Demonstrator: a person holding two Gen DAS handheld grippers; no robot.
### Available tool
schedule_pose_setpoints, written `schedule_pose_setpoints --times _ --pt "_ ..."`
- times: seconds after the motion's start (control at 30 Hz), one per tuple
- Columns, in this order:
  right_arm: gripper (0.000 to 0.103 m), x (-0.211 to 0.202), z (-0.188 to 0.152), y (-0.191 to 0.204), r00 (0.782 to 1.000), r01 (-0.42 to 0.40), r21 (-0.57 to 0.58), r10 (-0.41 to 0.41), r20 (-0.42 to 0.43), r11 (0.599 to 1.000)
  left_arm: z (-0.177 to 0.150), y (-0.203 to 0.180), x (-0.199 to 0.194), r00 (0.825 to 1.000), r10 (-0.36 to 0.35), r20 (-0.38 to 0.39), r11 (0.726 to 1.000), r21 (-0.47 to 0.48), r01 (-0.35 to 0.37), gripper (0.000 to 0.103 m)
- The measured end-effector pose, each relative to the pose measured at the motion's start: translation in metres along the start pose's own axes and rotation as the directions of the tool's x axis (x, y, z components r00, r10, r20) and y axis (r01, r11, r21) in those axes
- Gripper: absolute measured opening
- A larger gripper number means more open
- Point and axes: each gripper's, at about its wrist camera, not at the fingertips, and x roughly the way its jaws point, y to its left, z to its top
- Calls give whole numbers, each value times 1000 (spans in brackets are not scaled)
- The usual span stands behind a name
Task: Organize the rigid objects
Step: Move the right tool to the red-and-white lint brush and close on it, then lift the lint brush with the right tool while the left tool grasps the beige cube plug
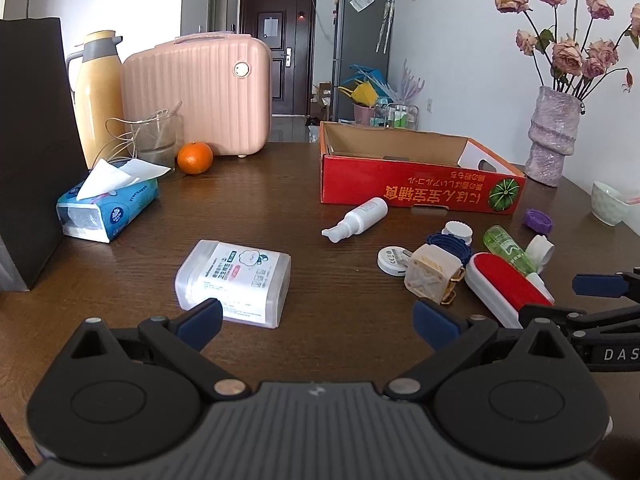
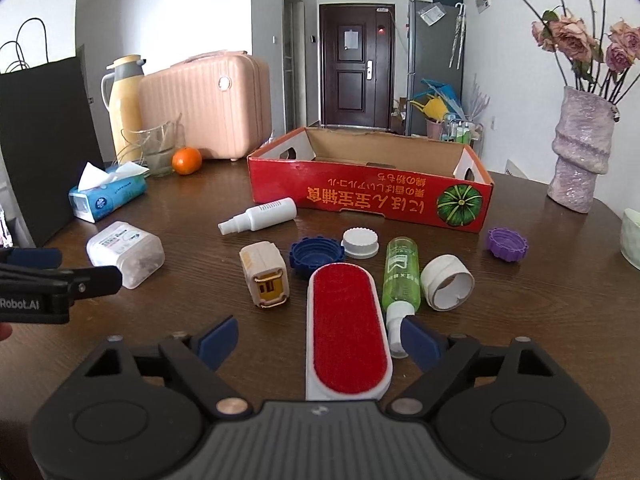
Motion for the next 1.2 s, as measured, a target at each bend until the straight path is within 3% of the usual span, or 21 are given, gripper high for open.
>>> schedule_pose_setpoints --times 0.4,0.53,0.9,1.2 --pt "69 52 9 -10 993 -4 -13 3 -117 1000 4 3 20 1000 -3 -21 1000 -3 3 103" --pt "59 66 5 -13 987 -15 -5 14 -160 1000 4 5 26 1000 -16 -27 1000 -9 16 103" --pt "55 64 0 -13 992 -17 -26 13 -125 1000 0 2 38 998 -42 -46 999 -7 42 103" --pt "55 48 4 -22 998 -29 27 31 -57 999 0 -10 34 998 -38 -41 999 4 39 103"
